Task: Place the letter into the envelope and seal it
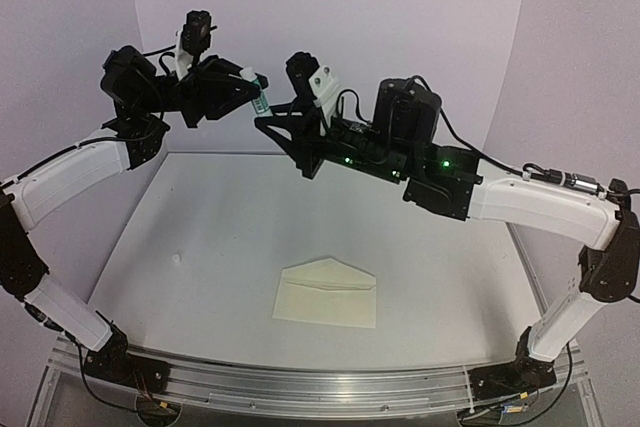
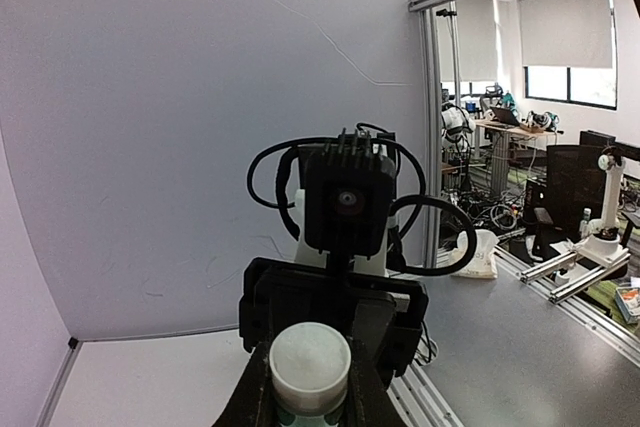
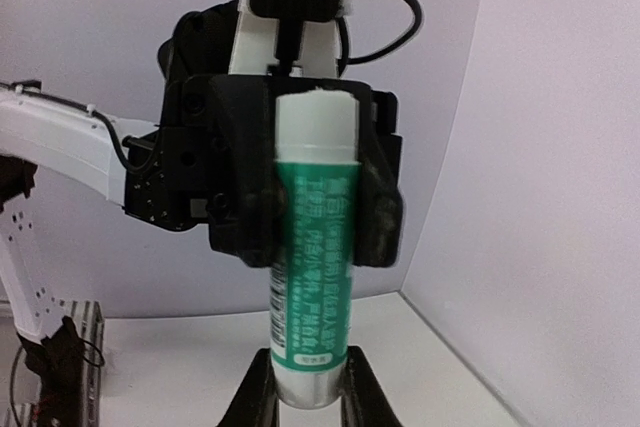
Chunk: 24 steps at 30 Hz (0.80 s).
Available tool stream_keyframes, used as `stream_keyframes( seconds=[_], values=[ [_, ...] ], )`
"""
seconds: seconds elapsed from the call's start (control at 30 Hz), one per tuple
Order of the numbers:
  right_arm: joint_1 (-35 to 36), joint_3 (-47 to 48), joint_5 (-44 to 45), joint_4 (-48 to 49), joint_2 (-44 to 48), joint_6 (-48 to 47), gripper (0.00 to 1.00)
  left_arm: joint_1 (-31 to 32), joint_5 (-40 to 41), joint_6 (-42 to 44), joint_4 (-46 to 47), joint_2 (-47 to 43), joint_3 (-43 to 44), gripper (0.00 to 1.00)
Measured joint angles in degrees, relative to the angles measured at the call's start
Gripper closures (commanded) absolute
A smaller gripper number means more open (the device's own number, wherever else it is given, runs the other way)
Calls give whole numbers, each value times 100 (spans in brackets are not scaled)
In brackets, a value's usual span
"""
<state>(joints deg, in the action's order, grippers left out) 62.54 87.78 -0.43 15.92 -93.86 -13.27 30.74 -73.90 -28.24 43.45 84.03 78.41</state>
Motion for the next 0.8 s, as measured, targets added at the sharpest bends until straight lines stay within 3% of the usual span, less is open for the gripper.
stream_keyframes(
  seconds=[0.23,0.47,0.8],
  values=[
    [-110,8,-474,-100,0,56,100,-4,-204,70,8,0,0,100],
    [-754,51,-2875,-218,0,931,100,176,-487,48,304,18,-23,100],
    [-1103,625,-4533,-462,-280,1891,100,302,-544,-14,829,24,-24,100]
  ],
)
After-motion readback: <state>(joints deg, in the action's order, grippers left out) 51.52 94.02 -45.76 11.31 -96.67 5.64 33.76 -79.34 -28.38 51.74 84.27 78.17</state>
